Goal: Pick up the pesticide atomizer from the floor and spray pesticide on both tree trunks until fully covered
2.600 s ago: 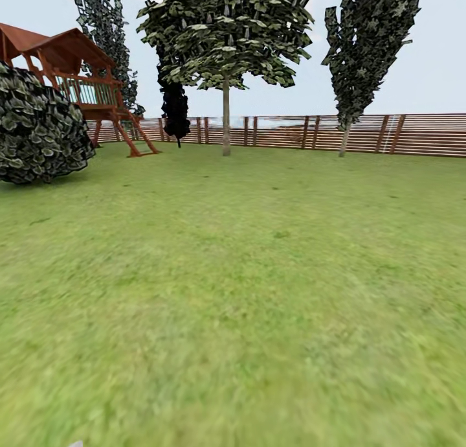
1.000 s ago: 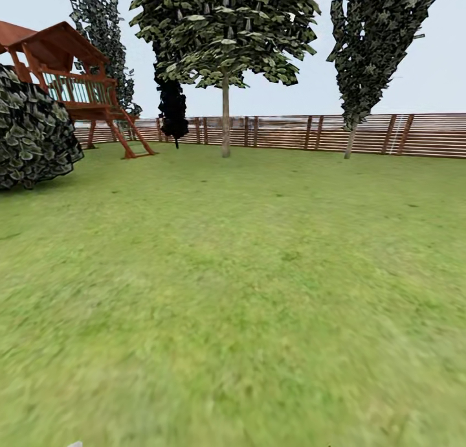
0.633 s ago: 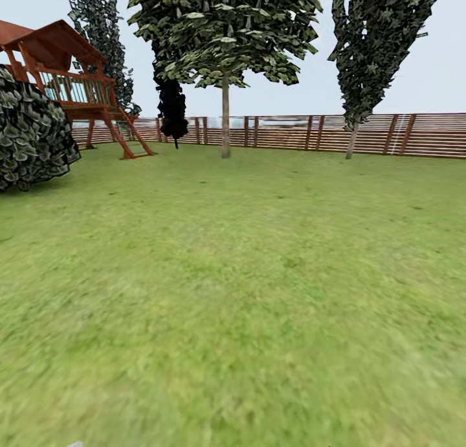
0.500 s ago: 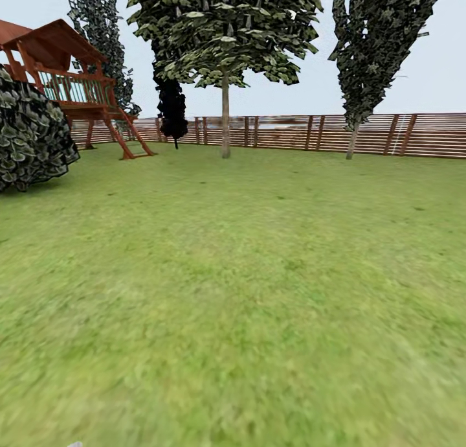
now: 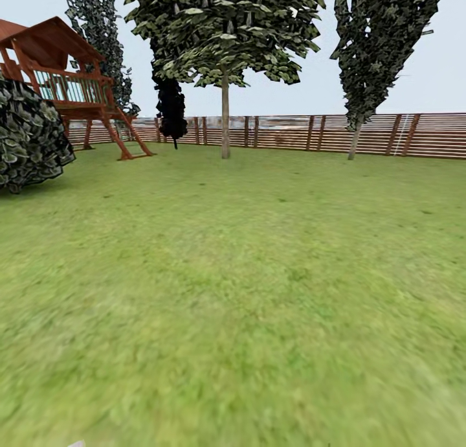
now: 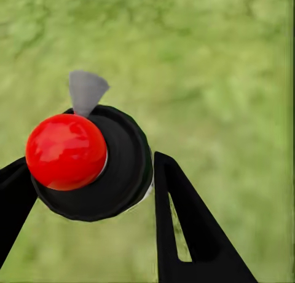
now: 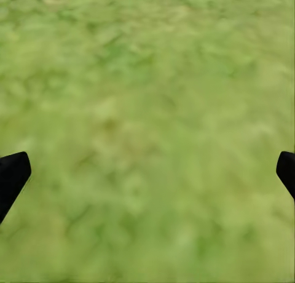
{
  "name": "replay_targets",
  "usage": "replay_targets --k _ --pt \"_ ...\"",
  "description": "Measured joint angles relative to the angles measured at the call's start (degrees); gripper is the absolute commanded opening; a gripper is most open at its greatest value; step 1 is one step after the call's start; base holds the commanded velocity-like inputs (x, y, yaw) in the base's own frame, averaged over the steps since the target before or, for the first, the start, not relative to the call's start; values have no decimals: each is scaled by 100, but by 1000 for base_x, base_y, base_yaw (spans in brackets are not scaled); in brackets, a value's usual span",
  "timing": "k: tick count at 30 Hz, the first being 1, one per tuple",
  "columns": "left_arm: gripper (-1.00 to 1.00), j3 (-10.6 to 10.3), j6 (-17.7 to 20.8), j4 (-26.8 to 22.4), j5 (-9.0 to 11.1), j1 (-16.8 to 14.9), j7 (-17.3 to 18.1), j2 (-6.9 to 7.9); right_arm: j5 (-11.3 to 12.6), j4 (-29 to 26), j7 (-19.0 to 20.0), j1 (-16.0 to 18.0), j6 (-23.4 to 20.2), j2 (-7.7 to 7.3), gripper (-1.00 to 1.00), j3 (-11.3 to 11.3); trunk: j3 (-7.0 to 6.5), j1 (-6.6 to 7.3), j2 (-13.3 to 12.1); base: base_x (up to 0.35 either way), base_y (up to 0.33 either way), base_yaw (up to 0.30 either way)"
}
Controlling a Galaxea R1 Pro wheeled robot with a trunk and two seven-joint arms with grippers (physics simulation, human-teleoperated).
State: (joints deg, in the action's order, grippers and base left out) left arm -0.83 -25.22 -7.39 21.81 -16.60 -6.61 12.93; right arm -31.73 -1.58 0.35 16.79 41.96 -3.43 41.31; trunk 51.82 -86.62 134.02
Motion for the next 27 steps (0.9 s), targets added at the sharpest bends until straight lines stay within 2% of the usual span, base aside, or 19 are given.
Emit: replay_targets --k 27 --pt "-100 0 0 -2 0 0 0 -1 0 0 0 0 2 0 100 0 0 0 0 342 0 0"
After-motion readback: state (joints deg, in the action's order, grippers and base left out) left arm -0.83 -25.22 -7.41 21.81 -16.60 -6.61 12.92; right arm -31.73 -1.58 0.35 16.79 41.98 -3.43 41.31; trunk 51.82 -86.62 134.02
